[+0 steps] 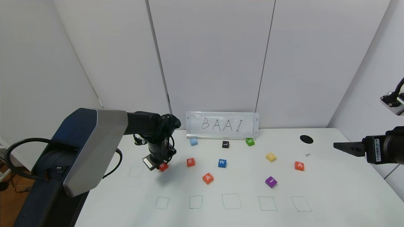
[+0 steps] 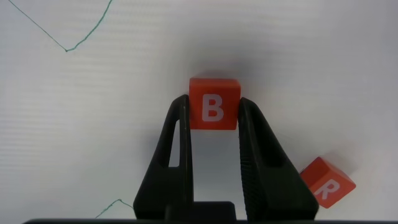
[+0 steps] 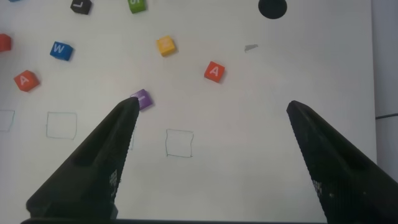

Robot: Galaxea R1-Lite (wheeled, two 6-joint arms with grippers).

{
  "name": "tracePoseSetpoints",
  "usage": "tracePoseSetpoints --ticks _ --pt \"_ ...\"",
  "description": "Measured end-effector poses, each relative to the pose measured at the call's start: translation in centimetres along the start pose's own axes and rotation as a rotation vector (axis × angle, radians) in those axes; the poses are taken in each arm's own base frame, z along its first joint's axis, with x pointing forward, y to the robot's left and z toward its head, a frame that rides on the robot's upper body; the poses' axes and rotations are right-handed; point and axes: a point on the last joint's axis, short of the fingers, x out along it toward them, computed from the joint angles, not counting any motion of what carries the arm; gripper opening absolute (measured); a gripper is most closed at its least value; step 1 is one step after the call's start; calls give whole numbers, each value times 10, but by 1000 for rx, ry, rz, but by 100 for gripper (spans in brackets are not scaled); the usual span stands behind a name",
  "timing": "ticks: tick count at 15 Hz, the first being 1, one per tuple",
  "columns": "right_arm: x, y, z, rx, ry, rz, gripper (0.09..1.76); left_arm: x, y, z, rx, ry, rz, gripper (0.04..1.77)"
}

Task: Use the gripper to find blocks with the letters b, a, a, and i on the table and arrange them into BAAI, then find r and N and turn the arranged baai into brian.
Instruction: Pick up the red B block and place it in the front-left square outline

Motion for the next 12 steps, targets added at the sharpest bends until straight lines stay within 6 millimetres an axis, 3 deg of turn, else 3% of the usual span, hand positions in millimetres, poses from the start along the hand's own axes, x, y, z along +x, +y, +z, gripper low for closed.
tracePoseSetpoints --ticks 12 --pt "0 0 0 0 -1 1 171 -2 -1 -4 24 5 6 49"
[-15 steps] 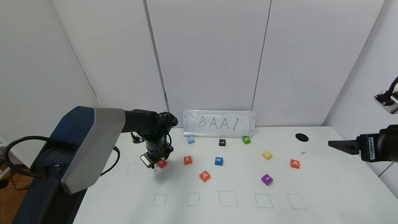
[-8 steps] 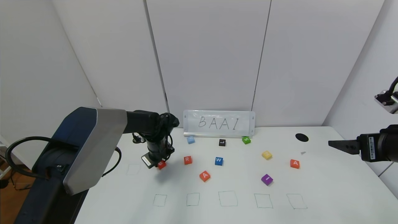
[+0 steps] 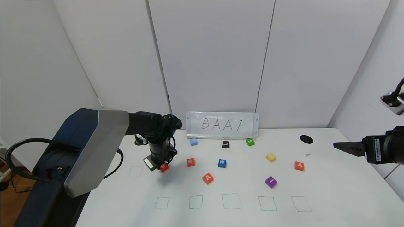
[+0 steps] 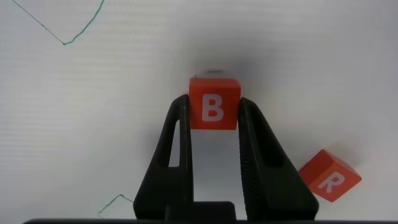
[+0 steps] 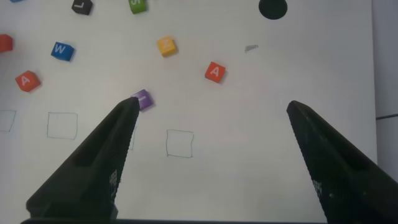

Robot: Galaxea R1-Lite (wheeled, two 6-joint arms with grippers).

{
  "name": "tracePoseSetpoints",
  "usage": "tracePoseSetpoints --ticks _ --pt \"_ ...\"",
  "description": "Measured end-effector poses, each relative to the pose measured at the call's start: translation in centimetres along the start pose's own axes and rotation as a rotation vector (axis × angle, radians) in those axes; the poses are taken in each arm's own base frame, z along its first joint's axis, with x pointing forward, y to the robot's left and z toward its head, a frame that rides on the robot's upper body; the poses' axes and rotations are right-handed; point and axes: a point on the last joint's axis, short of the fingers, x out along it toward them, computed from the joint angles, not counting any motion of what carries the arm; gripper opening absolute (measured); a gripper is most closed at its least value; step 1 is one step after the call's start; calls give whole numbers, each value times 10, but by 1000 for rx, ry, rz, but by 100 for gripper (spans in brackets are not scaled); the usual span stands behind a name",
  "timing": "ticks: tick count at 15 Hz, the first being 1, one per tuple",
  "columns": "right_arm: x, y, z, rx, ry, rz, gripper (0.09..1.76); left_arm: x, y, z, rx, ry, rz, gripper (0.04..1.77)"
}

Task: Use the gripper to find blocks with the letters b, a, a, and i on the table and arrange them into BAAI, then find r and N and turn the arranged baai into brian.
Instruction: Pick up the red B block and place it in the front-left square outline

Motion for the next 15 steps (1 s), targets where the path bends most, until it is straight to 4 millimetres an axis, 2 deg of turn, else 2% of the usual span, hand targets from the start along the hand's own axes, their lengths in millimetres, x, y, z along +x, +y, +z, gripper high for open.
tracePoseSetpoints --ticks 2,5,11,15 --pt "0 0 0 -1 0 1 171 -7 1 2 10 -2 -8 49" --pt "0 1 -1 -2 2 4 171 -29 3 1 96 4 -21 49" --pt "0 1 0 -2 1 4 171 -74 20 -12 349 111 -57 49" --pt "0 1 0 -3 1 3 171 -82 33 -28 501 80 -122 49"
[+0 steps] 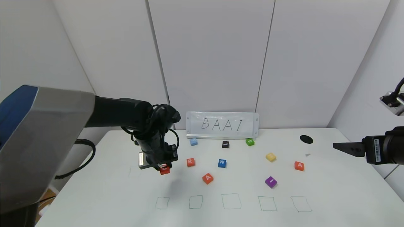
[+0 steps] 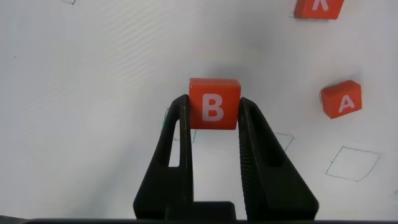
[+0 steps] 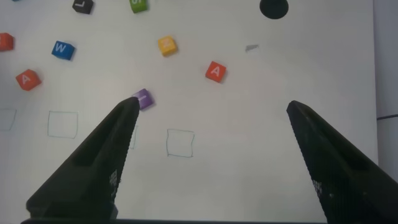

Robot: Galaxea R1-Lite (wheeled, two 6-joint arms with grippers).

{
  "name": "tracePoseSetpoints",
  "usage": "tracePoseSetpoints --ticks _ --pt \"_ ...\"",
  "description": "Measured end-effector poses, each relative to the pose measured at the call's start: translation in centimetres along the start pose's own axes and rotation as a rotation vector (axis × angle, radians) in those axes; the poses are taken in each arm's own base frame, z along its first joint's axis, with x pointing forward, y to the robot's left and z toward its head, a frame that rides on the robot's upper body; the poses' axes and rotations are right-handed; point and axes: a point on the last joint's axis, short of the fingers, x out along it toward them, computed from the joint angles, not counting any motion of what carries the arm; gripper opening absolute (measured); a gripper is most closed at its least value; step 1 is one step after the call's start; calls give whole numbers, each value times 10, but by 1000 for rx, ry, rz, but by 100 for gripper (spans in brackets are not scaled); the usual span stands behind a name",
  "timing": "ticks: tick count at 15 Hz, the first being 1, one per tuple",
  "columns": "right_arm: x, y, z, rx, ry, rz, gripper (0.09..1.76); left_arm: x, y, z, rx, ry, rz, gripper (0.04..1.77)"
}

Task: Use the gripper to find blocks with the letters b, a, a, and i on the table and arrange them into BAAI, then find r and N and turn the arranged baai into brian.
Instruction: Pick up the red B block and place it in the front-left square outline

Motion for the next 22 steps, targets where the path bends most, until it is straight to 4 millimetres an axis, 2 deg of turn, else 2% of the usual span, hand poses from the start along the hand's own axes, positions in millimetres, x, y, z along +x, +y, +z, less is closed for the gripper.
tracePoseSetpoints --ticks 7,11,15,22 --pt "0 1 0 -4 1 3 171 5 24 -40 250 -85 -50 49" --pt "0 1 -1 -6 2 3 171 6 35 -57 271 -77 -47 49" --pt "-1 2 -1 -12 3 8 171 16 40 -68 275 -78 -51 49" --pt "-1 4 -2 -16 6 14 171 34 36 -80 291 -45 -43 49"
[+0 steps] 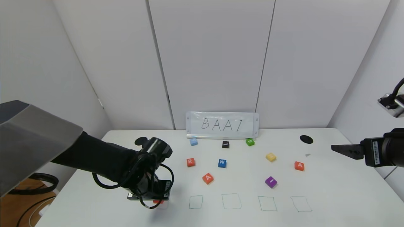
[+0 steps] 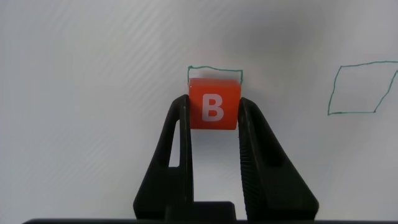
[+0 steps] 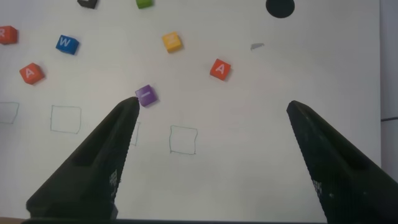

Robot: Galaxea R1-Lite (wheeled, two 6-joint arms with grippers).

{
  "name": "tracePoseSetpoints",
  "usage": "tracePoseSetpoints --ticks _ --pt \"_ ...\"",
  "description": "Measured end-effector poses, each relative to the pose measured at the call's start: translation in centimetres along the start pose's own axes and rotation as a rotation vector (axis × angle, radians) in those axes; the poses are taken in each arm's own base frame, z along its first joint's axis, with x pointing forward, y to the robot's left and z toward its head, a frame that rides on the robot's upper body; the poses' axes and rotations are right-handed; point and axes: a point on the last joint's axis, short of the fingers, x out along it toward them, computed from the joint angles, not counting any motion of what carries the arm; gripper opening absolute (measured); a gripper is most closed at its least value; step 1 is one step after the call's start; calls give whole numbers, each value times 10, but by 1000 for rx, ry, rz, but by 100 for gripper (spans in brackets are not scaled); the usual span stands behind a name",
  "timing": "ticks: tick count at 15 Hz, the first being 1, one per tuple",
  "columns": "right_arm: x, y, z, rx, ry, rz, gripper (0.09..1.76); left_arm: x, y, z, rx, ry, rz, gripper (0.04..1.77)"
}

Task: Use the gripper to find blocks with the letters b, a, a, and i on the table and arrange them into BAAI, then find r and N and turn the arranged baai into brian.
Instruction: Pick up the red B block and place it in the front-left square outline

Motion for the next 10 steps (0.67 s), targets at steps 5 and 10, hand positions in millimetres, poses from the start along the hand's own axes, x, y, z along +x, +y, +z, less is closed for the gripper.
tracePoseSetpoints --ticks 5,10 --pt "0 0 0 -1 -1 0 171 15 -4 -9 0 -4 -6 49" --pt "0 0 0 -1 -1 2 171 20 -3 -13 1 14 7 49"
